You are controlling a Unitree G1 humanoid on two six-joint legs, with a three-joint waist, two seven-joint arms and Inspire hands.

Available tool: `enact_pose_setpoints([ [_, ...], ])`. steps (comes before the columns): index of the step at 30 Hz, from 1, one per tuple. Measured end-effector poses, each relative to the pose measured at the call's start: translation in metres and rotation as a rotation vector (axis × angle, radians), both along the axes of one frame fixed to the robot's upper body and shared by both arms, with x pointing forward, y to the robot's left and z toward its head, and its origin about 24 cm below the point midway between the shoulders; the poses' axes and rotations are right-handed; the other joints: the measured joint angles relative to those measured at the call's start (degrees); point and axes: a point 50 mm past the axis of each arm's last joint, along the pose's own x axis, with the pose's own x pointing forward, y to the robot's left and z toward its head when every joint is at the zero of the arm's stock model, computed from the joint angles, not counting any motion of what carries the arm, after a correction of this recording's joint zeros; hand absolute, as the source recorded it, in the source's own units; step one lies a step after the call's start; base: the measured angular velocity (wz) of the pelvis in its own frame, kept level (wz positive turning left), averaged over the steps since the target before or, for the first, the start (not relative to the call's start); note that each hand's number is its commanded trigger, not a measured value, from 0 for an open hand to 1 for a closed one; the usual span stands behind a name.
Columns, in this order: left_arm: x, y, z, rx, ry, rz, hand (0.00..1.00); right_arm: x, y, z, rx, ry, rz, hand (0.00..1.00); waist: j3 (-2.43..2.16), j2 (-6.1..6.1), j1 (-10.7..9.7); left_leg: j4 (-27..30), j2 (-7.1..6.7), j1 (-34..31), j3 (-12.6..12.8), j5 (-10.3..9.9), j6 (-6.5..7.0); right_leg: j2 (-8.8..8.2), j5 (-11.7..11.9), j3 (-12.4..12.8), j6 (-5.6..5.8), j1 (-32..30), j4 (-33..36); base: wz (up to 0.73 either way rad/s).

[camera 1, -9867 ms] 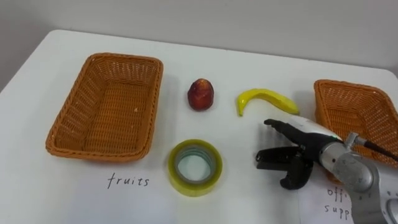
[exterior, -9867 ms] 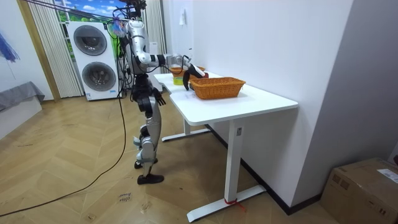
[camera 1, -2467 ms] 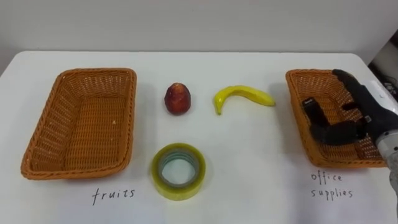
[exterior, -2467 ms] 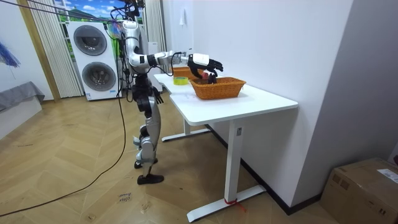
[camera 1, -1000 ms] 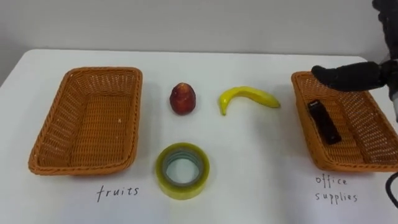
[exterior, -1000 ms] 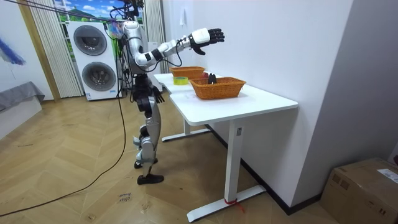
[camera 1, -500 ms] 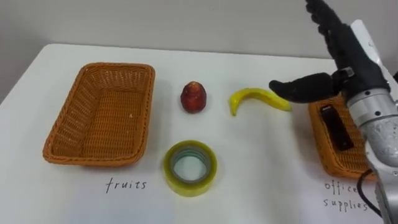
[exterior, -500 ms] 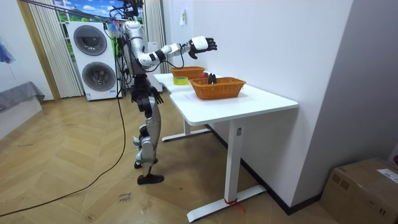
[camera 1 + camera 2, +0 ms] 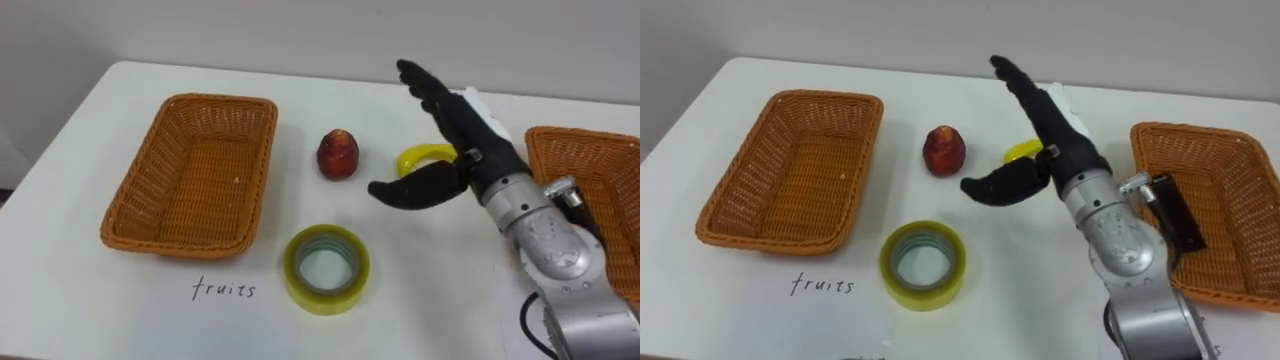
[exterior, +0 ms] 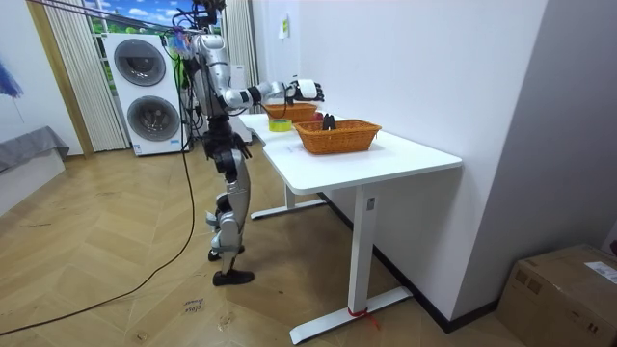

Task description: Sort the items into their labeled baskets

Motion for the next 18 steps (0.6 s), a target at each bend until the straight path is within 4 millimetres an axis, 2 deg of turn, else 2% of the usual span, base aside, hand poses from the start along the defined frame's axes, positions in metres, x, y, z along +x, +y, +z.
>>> enact_pose_setpoints([
  [3, 0.002, 0.000, 0.000, -0.003, -0.004, -0.002, 0.00, -0.001, 0.001, -0.004, 0.007, 0.029, 0.007, 0.00, 0.02, -0.29, 0.40, -0.02, -0.04, -0.03, -0.01, 0.09, 0.02, -0.16, -0.01, -0.07, 0.00, -0.02, -0.02, 0.00],
  [8, 0.000, 0.000, 0.000, -0.017, 0.011, -0.004, 0.00, -0.002, 0.004, -0.006, 0.021, 0.052, 0.028, 0.00, -0.12, -1.97, 0.45, 0.06, -0.29, -0.26, 0.00, 0.20, 0.21, -0.49, 0.00, -0.08, 0.11, 0.09, -0.50, 0.00],
  [11, 0.000, 0.000, 0.000, -0.017, 0.012, -0.004, 0.00, -0.001, 0.001, -0.015, 0.019, 0.090, 0.022, 0.00, -0.01, -2.62, 0.45, 0.08, -0.36, -0.22, -0.04, 0.23, 0.28, -0.48, 0.10, -0.59, 0.25, 0.50, -0.87, 0.05],
  [18, -0.001, 0.001, 0.000, -0.014, 0.016, -0.004, 0.00, -0.001, 0.002, -0.022, 0.024, 0.121, 0.016, 0.00, 0.33, -2.32, 0.69, -0.26, -0.28, -0.24, -0.18, 0.18, 0.36, -0.42, 0.16, -1.08, 0.33, 0.50, -0.92, 0.02],
])
